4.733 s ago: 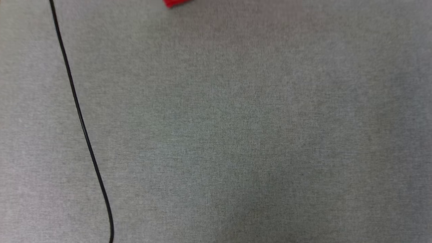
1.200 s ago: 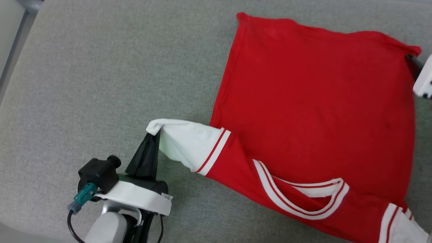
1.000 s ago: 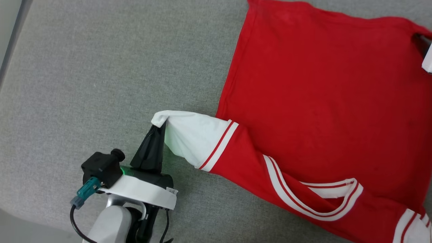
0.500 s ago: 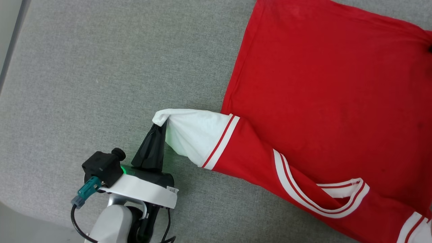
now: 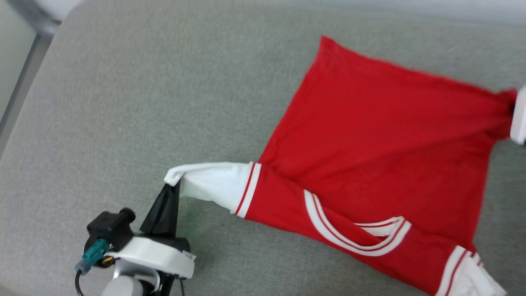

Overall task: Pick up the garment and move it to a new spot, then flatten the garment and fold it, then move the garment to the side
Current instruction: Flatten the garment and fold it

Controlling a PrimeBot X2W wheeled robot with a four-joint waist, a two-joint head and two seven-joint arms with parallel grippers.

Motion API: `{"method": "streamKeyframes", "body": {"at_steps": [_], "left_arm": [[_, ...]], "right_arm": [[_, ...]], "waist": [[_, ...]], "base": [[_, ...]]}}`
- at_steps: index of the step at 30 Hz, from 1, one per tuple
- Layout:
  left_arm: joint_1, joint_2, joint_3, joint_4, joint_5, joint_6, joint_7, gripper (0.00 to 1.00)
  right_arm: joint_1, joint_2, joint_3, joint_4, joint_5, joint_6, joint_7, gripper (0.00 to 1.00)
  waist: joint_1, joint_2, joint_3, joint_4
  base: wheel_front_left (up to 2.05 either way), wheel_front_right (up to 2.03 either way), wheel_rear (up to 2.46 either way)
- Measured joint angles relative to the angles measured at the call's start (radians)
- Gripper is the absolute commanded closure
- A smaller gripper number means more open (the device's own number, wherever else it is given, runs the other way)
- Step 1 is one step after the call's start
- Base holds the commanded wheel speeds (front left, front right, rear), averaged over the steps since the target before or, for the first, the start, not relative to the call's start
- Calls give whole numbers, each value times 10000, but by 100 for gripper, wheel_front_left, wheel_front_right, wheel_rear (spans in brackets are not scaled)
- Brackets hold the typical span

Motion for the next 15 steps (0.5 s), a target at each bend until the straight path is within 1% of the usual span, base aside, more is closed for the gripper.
{"method": "streamKeyframes", "body": {"at_steps": [4,8,12,15], "left_arm": [[355,134,88,102,-69,167,184,100],[780,278,119,109,-109,293,481,100],[1160,360,190,100,-201,430,700,100],[1448,441,226,132,-280,508,878,100]], "right_arm": [[1604,-372,40,-1298,683,0,186,100],[3488,-384,-230,-2729,1154,0,303,100],[5555,-50,-779,-4052,1396,0,424,100],[6867,412,-1239,-4865,1553,0,487,100]], "waist": [[0,0,-631,-294],[-1,0,-1261,-576],[-1,0,-1819,-847],[-2,0,-2175,-1042]], "base": [[0,0,0],[0,0,0],[0,0,0],[0,0,0]]}}
